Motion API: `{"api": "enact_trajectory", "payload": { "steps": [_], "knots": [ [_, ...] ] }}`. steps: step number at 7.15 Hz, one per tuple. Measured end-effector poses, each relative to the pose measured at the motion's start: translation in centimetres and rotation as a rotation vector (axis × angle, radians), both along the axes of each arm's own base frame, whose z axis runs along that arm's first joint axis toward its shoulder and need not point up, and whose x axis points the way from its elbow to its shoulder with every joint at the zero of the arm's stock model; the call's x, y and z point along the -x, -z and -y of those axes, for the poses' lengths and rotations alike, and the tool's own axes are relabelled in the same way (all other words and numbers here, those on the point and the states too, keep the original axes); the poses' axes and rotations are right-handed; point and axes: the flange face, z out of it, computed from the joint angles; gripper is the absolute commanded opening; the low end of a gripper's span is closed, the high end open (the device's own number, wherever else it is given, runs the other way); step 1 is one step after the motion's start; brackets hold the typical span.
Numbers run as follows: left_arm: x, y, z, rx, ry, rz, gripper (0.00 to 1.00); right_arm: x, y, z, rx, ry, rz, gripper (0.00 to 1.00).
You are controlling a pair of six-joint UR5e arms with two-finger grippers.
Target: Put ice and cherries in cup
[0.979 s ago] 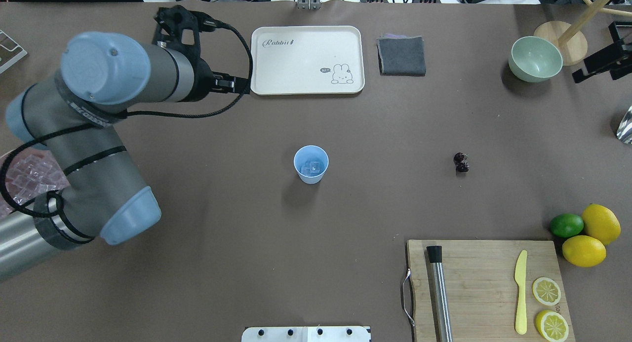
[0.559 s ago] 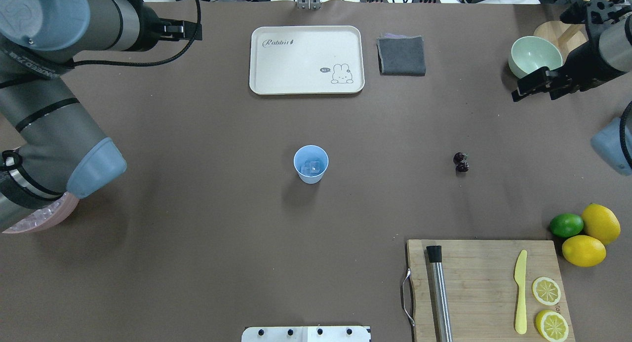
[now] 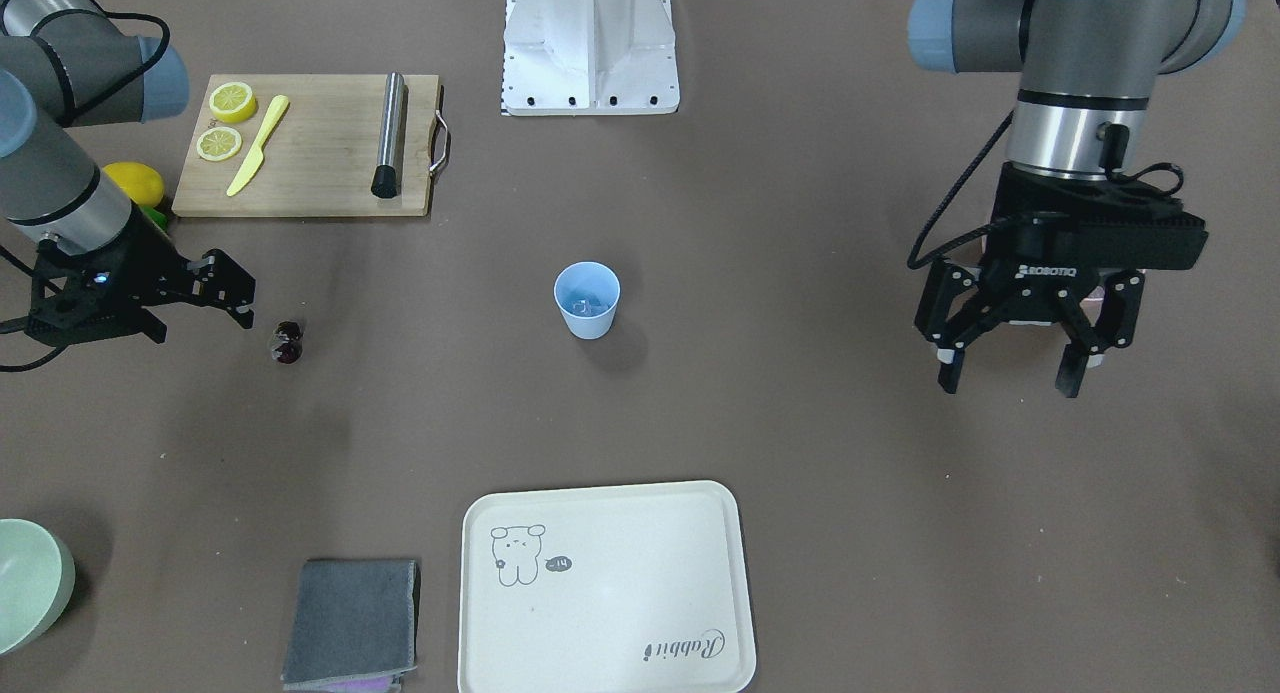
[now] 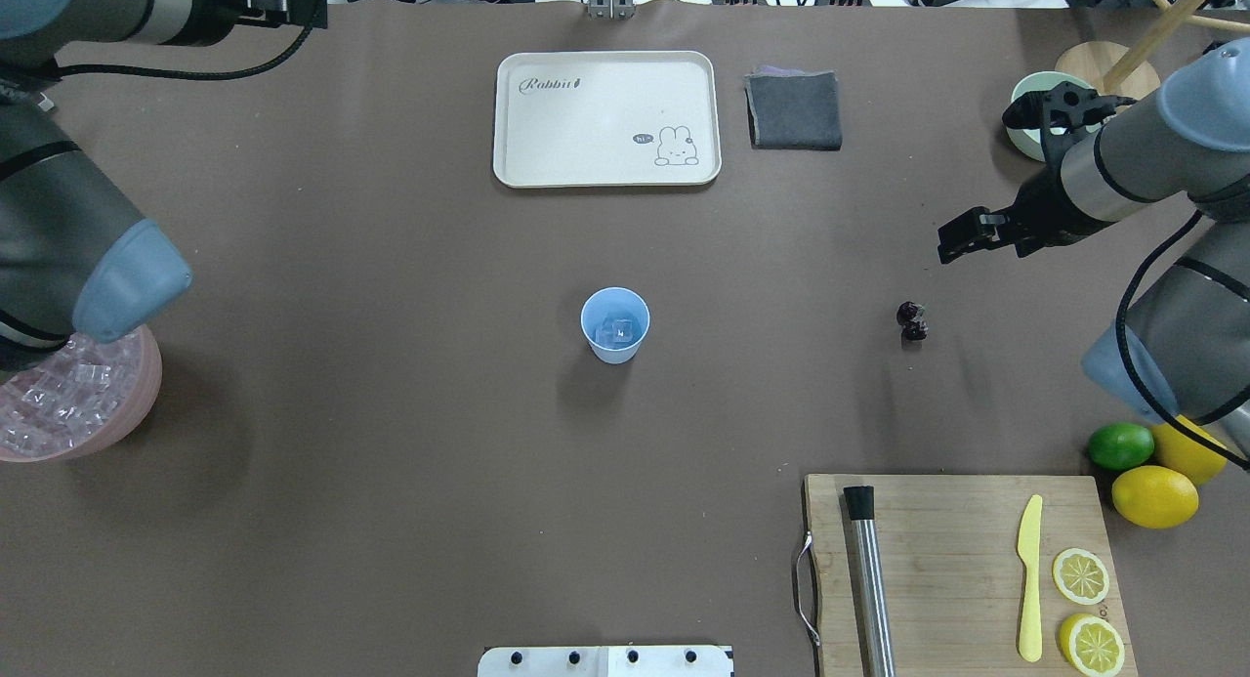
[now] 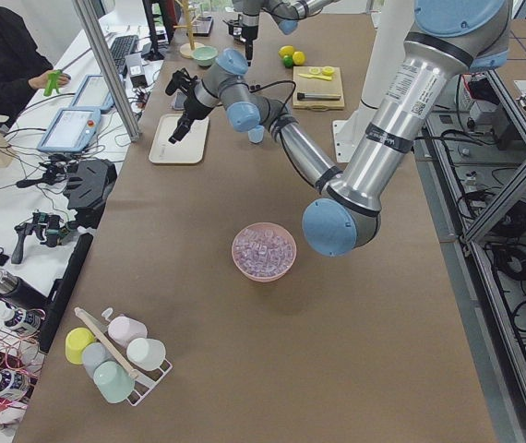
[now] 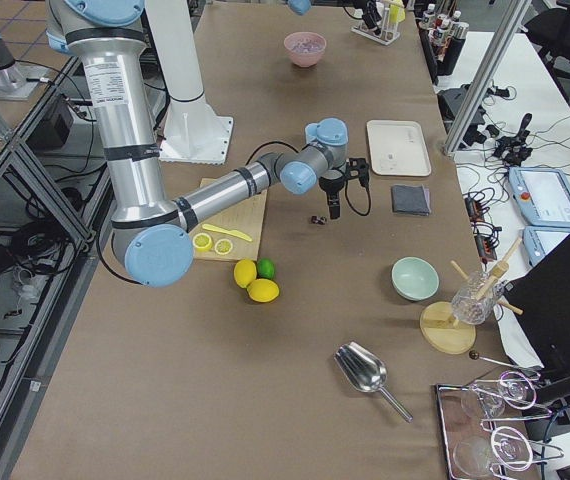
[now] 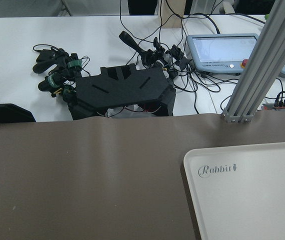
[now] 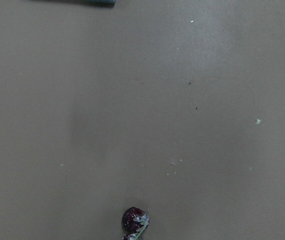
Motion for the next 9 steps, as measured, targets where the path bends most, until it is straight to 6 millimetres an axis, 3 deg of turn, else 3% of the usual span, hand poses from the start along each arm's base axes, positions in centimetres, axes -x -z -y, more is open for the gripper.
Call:
{"api": "enact_trajectory", "payload": {
  "steps": [2,3,5,6,8,9],
  "knots": [
    [5.1,-2.8,1.2,0.085,-0.069,0.024,0.98,2.4,-0.6,-1.0,-0.002,0.008,-0.030,1.00],
    [6.6,-3.8,1.4,0.093,-0.116,0.061,0.98,3.4,-1.0,-1.3,-0.010,0.016,-0.032,1.00],
    [8.4,-4.7,1.5,0.104,-0.147,0.079,0.98,5.2,-2.6,-0.5,-0.019,0.024,-0.026,0.92],
    [9.1,-5.0,1.5,0.113,-0.152,0.071,0.98,5.9,-3.4,-0.2,-0.010,0.024,-0.030,0.79],
    [10.2,-5.2,1.6,0.122,-0.151,0.058,0.98,6.6,-3.9,-0.3,0.031,0.001,-0.028,0.77],
    [10.7,-5.3,1.7,0.126,-0.153,0.050,0.98,6.7,-3.8,-0.6,0.043,-0.007,-0.023,0.45]
  ]
}}
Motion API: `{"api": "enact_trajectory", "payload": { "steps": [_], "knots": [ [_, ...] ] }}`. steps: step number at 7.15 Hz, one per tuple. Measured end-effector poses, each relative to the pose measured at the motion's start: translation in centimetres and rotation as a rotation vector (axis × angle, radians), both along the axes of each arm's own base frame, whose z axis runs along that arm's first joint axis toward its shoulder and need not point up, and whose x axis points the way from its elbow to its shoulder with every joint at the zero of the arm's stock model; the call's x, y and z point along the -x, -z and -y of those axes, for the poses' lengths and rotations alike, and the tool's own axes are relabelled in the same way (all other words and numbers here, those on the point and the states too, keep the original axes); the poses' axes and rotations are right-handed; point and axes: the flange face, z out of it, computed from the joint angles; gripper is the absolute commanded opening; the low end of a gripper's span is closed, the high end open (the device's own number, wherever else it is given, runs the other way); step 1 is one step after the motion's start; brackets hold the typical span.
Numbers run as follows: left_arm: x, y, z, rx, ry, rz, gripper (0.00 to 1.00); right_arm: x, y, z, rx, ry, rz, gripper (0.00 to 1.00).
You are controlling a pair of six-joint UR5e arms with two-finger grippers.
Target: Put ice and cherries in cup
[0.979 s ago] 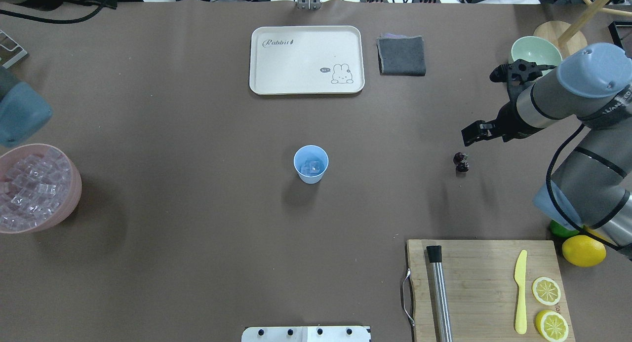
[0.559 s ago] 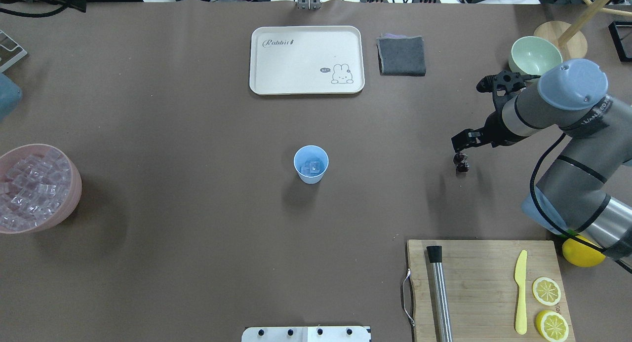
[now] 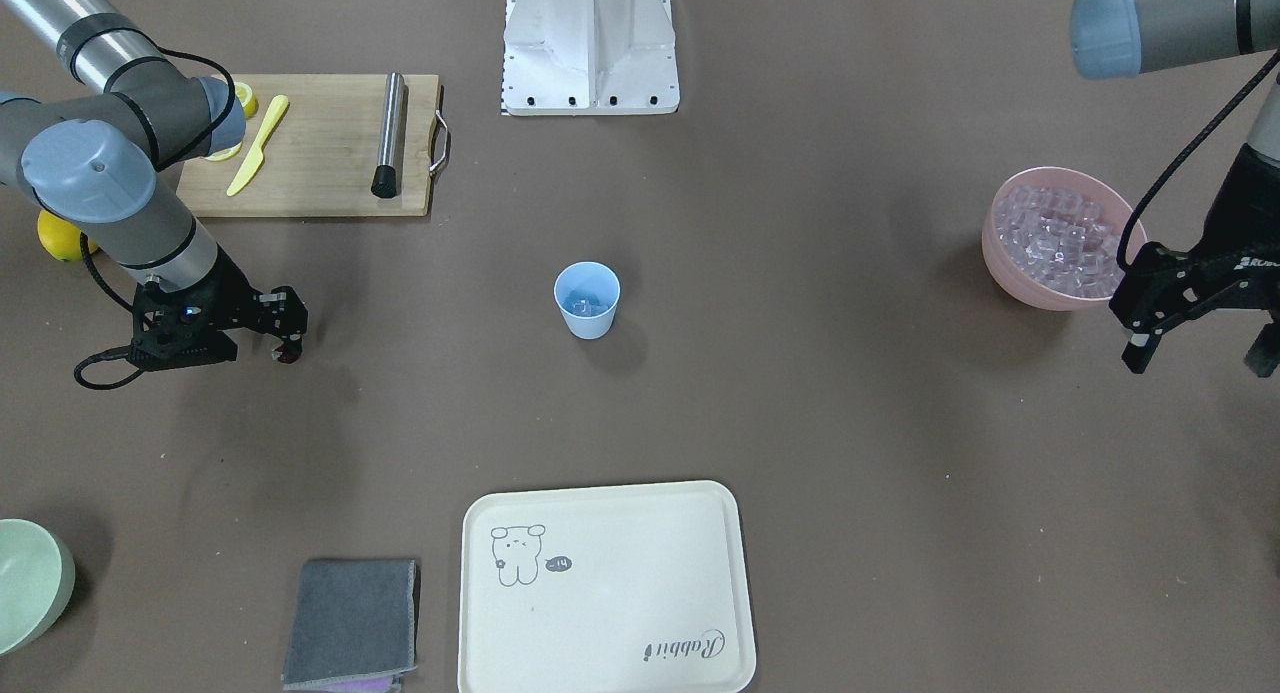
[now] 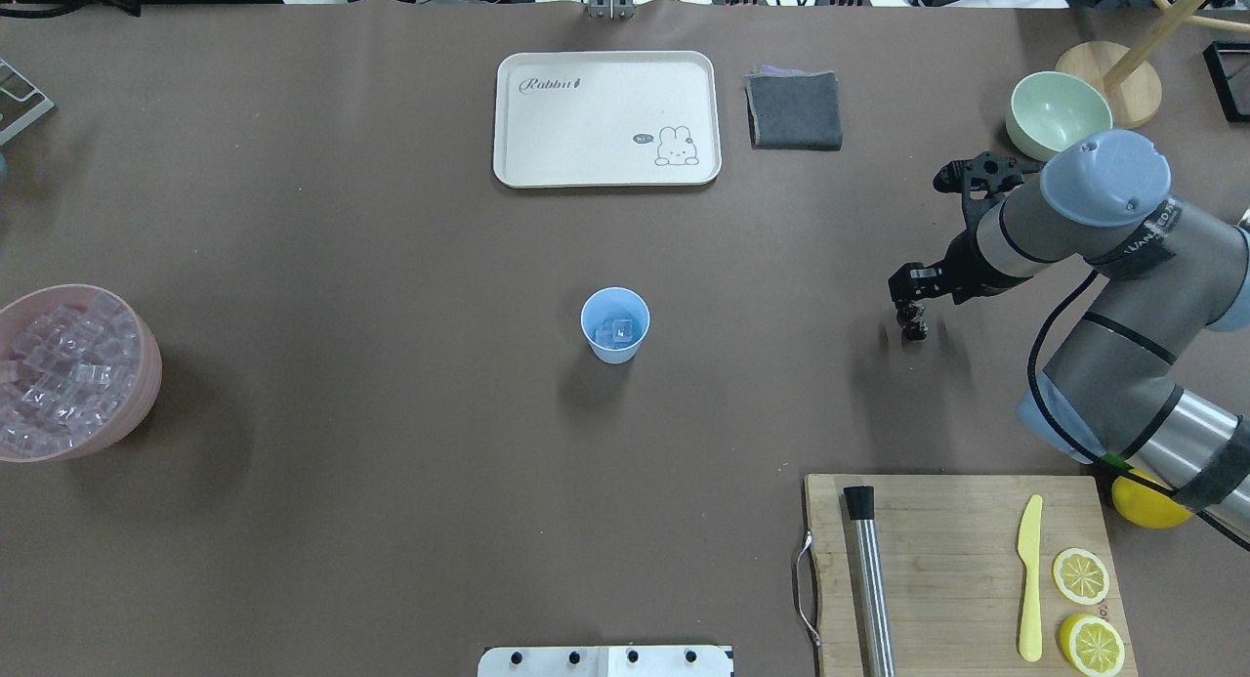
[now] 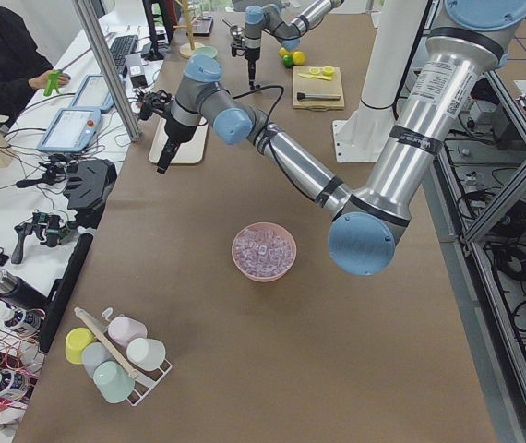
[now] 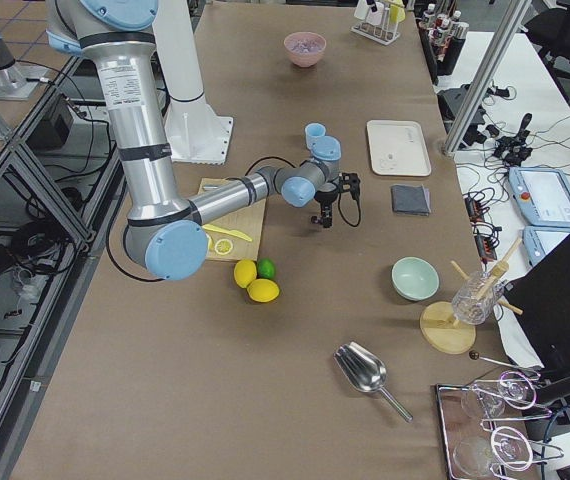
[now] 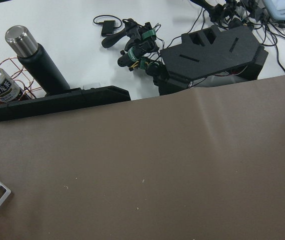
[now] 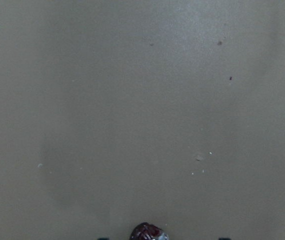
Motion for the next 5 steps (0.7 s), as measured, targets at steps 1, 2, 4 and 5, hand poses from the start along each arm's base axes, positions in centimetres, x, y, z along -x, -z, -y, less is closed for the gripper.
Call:
{"api": "enact_trajectory", "payload": {
  "steps": [1,2,4,5],
  "knots": [
    [0.58,-0.07,0.09,0.004,0.004,-0.005,0.98,0.04,0.32,-0.27,0.007,-0.007,0.006,0.16],
    [0.93,-0.09,0.13,0.006,0.007,-0.008,0.98,-0.01,0.66,-0.53,0.011,-0.014,0.013,0.00],
    [1.41,-0.07,0.06,0.018,0.001,-0.020,0.98,0.03,0.49,-0.92,0.015,-0.016,0.010,0.00],
    [1.54,-0.07,0.03,0.024,0.000,-0.022,0.98,0.20,0.17,-1.19,0.014,-0.015,0.002,0.00]
  ]
}}
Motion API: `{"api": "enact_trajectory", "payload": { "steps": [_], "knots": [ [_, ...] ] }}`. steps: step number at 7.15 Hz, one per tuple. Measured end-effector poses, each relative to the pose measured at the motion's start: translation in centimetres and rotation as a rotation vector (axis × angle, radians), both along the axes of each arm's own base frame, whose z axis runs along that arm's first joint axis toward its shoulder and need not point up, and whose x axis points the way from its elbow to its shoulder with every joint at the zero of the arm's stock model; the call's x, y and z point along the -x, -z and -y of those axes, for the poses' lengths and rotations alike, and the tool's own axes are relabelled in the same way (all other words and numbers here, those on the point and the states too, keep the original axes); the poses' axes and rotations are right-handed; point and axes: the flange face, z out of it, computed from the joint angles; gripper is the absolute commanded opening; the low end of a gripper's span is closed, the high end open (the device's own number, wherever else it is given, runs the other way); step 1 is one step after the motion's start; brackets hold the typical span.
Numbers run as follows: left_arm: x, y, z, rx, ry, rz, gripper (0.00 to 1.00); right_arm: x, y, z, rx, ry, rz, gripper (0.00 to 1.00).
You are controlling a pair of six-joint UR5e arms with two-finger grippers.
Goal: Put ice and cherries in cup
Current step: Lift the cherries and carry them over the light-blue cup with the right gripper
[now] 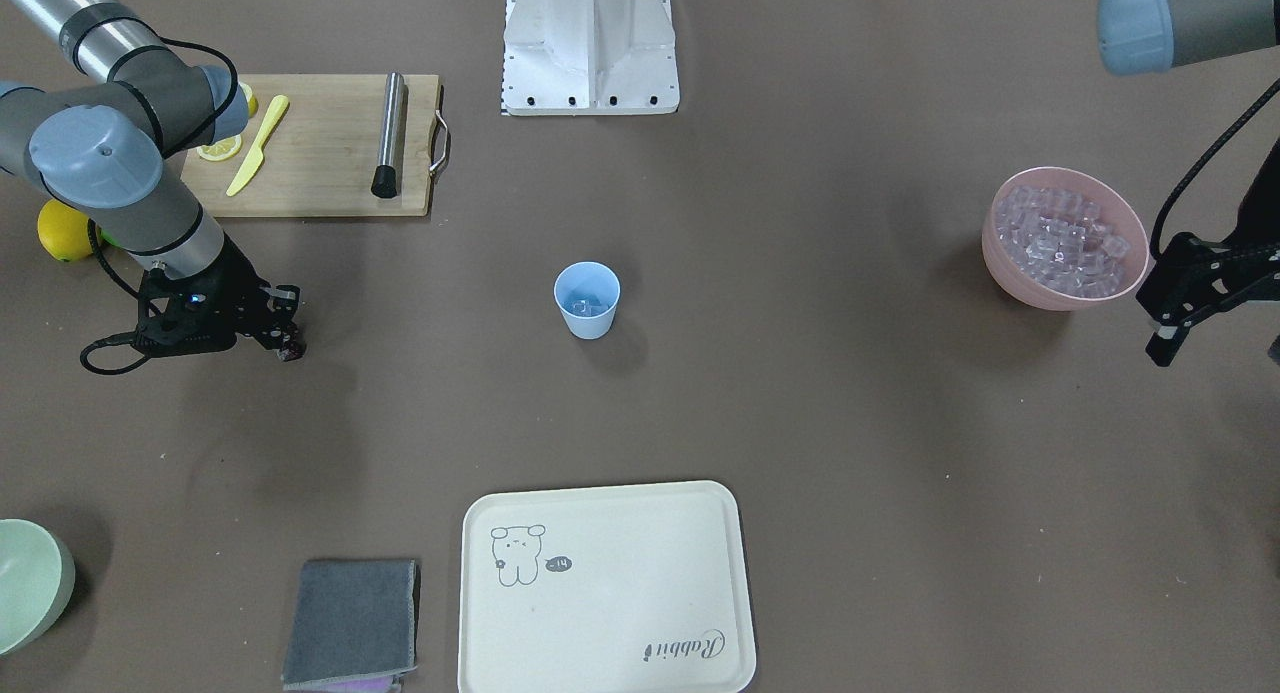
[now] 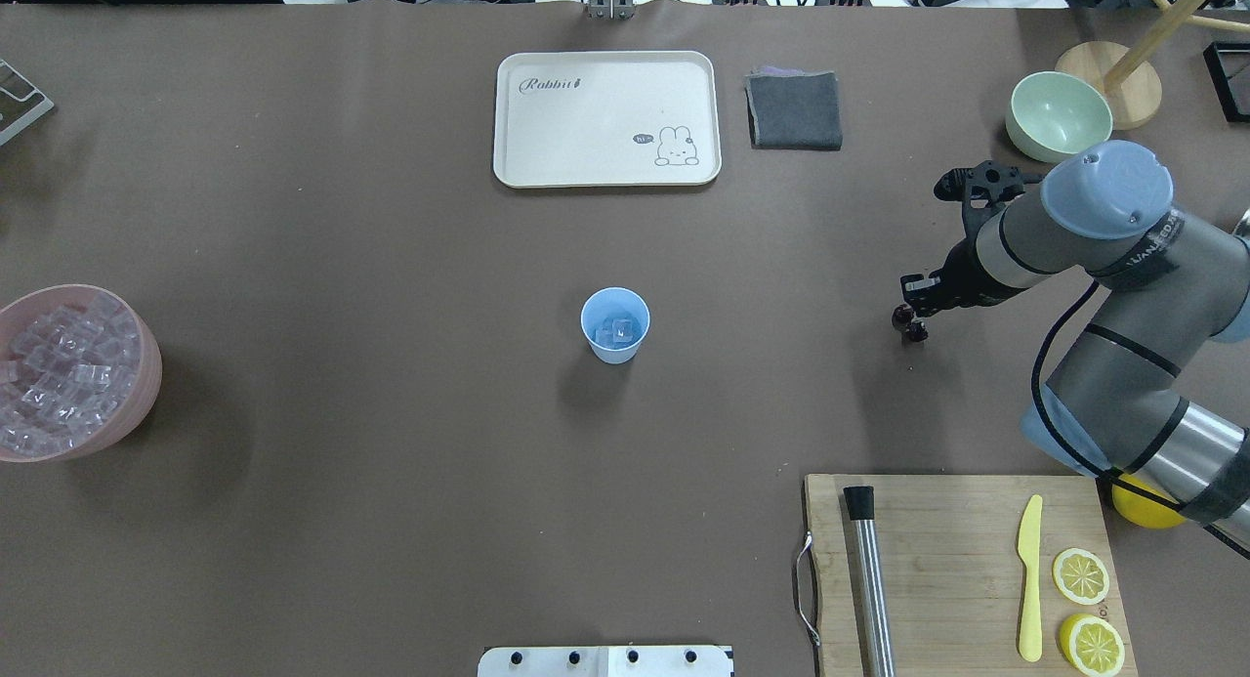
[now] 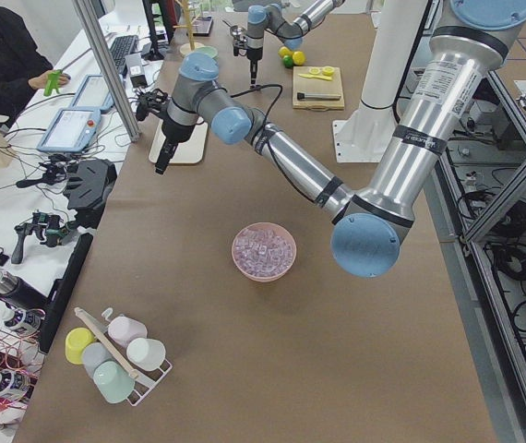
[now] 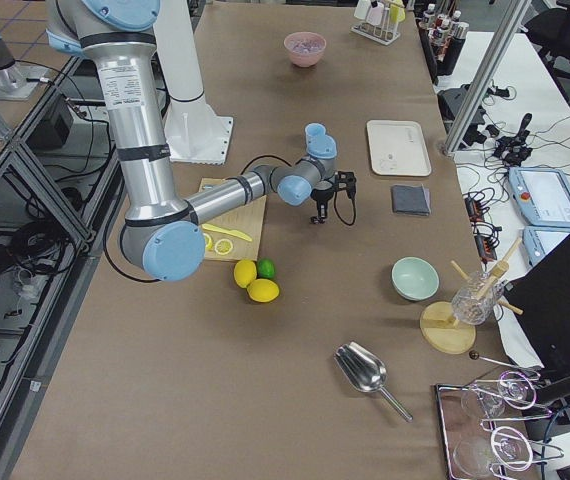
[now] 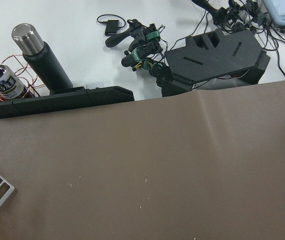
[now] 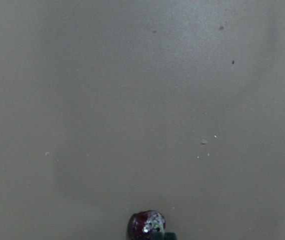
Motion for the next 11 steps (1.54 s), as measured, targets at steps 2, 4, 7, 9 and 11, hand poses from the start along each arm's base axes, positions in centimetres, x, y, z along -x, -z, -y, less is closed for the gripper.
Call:
{"api": "enact_trajectory", "payload": {
  "steps": [2,4,7,9,11],
  "knots": [
    [0.0,-0.1,0.0,0.004,-0.001,0.000,0.98,-0.1,1.2,-0.2,-0.019,-0.002,0.013,0.00],
    [0.0,-0.3,0.0,0.009,-0.002,0.001,0.98,-2.4,5.7,0.4,-0.054,-0.018,0.087,0.00],
    [0.9,-1.8,0.1,0.046,0.006,0.005,0.98,-0.7,16.6,0.9,-0.093,-0.049,0.247,0.00],
    [4.8,-5.9,-1.0,0.074,-0.036,0.017,0.98,3.8,21.6,-1.6,-0.158,-0.036,0.274,0.00],
    [10.2,-12.5,-4.3,0.088,-0.110,0.049,0.98,9.3,27.7,-4.4,-0.206,-0.025,0.249,0.00]
  ]
}}
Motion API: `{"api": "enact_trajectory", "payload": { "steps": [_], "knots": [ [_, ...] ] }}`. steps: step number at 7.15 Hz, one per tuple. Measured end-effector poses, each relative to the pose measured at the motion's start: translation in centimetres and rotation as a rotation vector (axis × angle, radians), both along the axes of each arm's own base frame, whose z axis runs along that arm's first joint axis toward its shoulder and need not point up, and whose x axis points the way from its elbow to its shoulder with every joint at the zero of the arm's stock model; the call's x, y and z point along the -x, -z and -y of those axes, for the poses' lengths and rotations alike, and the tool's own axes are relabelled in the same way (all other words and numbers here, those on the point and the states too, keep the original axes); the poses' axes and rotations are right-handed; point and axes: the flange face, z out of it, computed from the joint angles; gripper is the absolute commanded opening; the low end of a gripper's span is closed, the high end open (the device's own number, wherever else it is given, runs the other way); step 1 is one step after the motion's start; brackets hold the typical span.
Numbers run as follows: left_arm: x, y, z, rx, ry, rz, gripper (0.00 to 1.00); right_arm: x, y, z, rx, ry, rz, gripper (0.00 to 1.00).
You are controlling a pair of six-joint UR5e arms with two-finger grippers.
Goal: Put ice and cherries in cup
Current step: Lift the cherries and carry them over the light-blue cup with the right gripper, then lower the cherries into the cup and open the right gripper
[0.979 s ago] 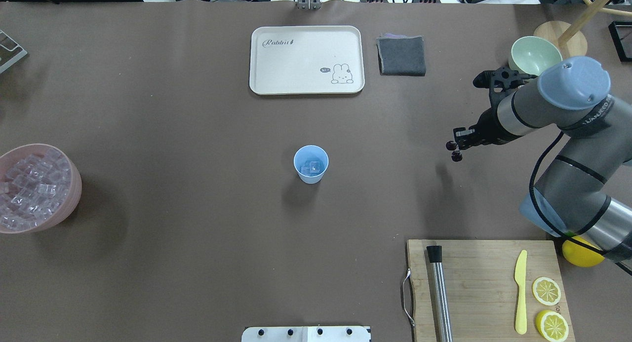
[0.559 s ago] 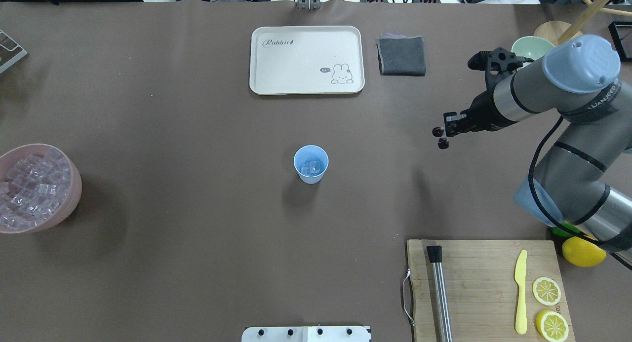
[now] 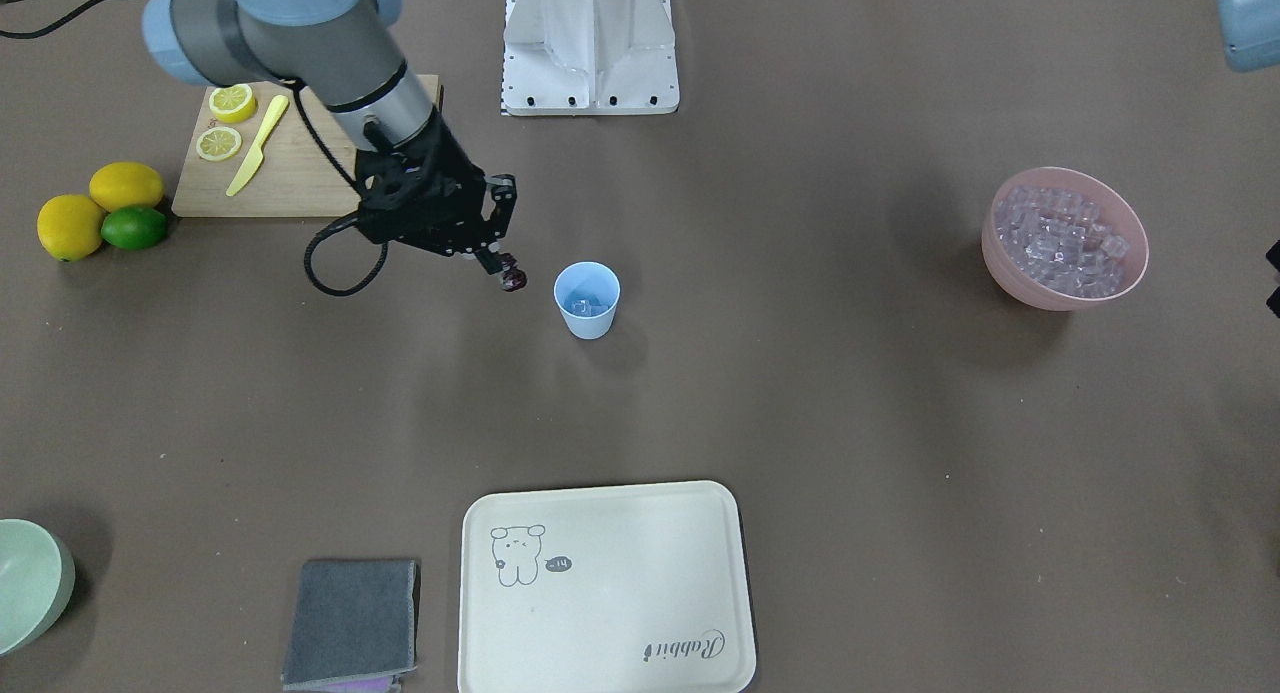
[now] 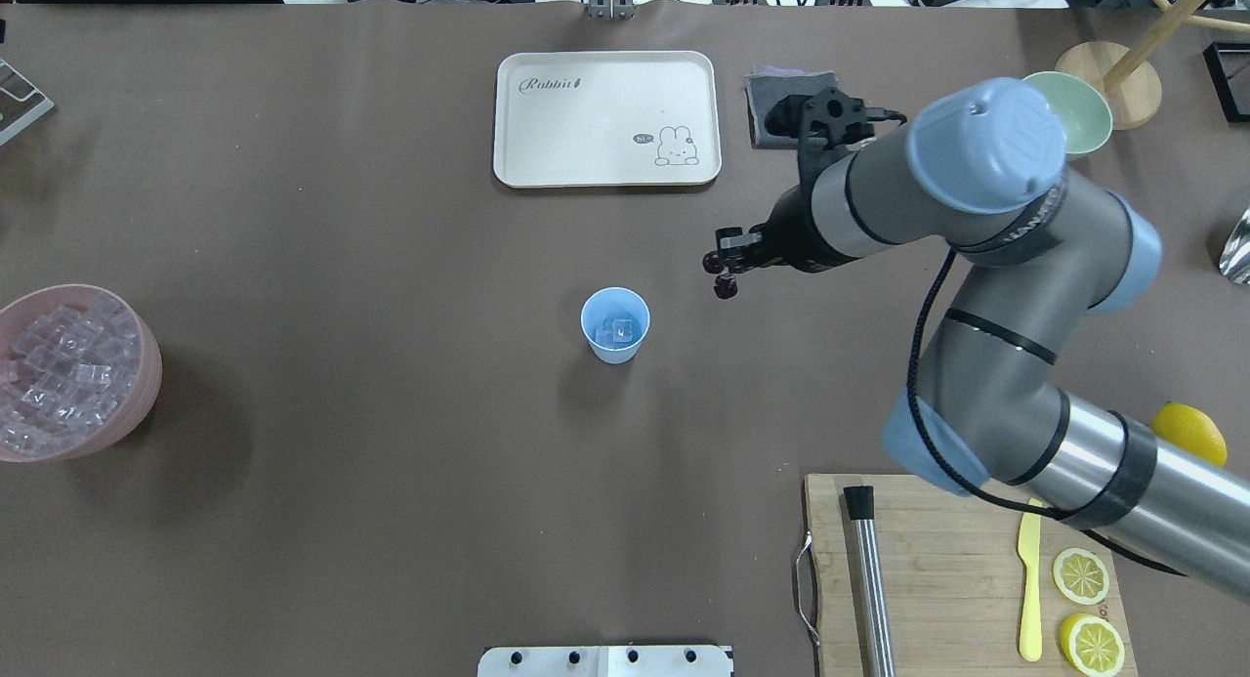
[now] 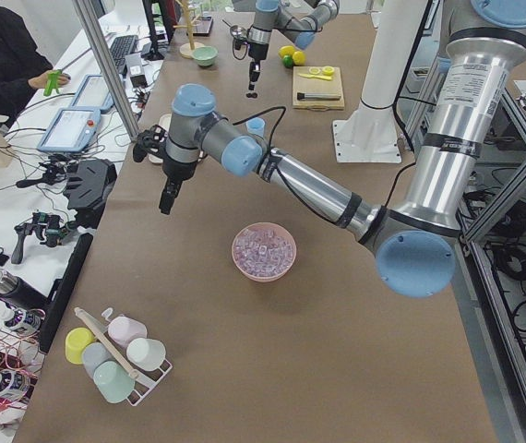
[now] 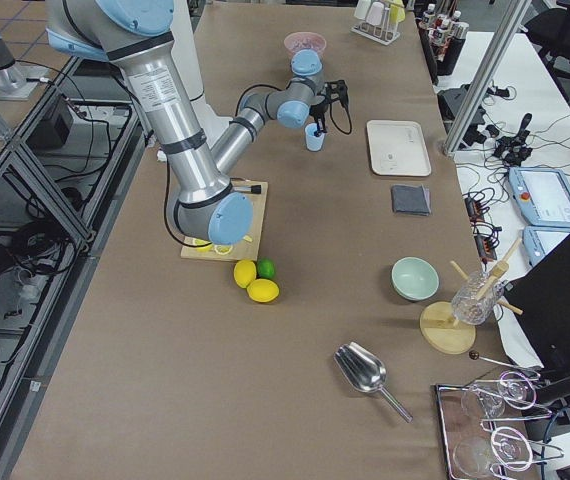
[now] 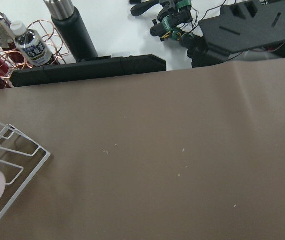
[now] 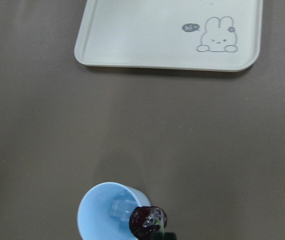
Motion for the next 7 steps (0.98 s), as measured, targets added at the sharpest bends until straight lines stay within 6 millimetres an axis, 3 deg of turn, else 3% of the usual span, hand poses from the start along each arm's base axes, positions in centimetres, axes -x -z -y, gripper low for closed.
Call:
{"api": "enact_trajectory", "payload": {
  "steps": [1,3,5,7],
  "knots": [
    [2.7,-3.8,-2.6,0.002,-0.040,0.034,0.98,2.0,2.0,-1.4,-0.023,-0.003,-0.013,0.00],
    [6.8,-9.5,-6.6,0.009,-0.104,0.082,0.98,4.4,3.4,-3.2,-0.069,-0.014,-0.031,0.00],
    [7.6,-12.7,-8.5,0.050,-0.123,0.085,0.98,6.8,4.3,-2.6,-0.107,-0.028,-0.058,0.00],
    [7.7,-14.3,-8.7,0.080,-0.126,0.083,0.98,8.4,3.8,-1.4,-0.133,-0.037,-0.099,0.00]
  ]
}}
